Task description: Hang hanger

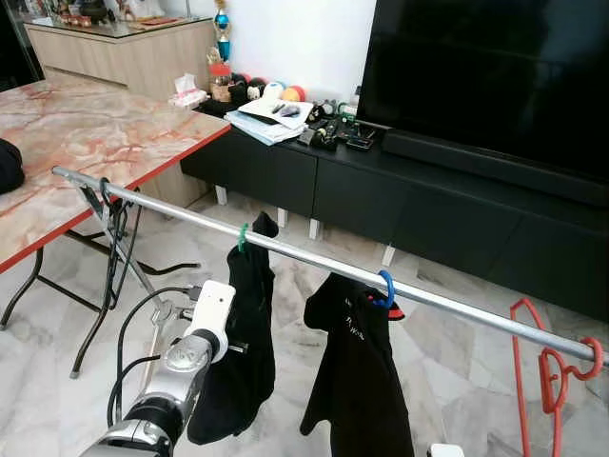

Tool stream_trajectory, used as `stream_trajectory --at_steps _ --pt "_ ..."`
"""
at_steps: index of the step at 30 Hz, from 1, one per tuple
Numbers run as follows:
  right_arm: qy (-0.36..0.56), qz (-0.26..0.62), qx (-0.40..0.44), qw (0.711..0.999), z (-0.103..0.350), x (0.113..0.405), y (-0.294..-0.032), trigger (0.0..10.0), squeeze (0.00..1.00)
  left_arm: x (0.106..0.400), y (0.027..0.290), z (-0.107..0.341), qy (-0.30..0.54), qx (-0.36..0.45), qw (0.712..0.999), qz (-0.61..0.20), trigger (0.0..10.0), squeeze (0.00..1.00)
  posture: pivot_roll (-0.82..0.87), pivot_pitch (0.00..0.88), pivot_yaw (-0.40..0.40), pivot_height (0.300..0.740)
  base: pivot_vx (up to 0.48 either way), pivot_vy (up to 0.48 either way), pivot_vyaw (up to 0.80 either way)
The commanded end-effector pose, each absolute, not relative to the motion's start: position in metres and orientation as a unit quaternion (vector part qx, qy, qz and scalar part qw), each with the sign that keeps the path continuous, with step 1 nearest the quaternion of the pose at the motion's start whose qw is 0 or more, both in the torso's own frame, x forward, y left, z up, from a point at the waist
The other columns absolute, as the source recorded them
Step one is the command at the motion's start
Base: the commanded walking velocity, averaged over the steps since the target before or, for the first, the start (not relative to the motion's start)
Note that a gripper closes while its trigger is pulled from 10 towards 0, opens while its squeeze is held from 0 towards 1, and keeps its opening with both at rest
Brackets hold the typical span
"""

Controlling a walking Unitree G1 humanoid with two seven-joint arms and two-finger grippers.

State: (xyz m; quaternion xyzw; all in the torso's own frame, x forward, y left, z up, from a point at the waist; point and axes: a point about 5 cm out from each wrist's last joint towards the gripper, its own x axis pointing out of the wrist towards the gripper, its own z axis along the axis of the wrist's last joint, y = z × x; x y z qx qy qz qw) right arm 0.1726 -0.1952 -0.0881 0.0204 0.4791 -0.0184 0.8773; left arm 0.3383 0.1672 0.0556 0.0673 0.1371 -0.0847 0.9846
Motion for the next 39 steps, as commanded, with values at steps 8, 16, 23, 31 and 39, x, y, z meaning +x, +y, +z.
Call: stream_trajectory --at_steps 8,16,23,31,39 --pt "0.471 -0.024 0.021 0.882 -0.087 0.175 -0.196 10.0 0.0 0.332 0.172 0.067 0.071 0.094 0.988 -0.104 0.0 0.0 0.12 0.0 -0.06 0.74 0.0 0.0 0.0" --pt "0.468 -0.026 0.02 0.883 -0.087 0.175 -0.196 10.0 0.0 0.331 0.176 0.074 0.043 0.097 0.99 -0.09 0.0 0.0 0.13 0.0 -0.06 0.74 0.0 0.0 0.0" --pt "0.467 -0.03 0.022 0.883 -0.087 0.175 -0.196 10.0 0.0 0.331 0.171 0.08 0.022 0.107 0.989 -0.103 0.0 0.0 0.12 0.0 -0.057 0.74 0.0 0.0 0.0" --pt "0.467 -0.03 0.023 0.883 -0.087 0.174 -0.196 10.0 0.0 0.31 0.177 0.069 0.031 0.131 0.983 -0.127 0.0 0.0 0.12 0.0 -0.054 0.74 0.0 0.0 0.0" --pt "0.469 -0.029 0.022 0.882 -0.087 0.173 -0.196 10.0 0.0 0.287 0.179 0.057 0.053 0.135 0.982 -0.121 10.0 0.0 0.12 0.0 -0.049 0.74 0.0 0.0 0.0"
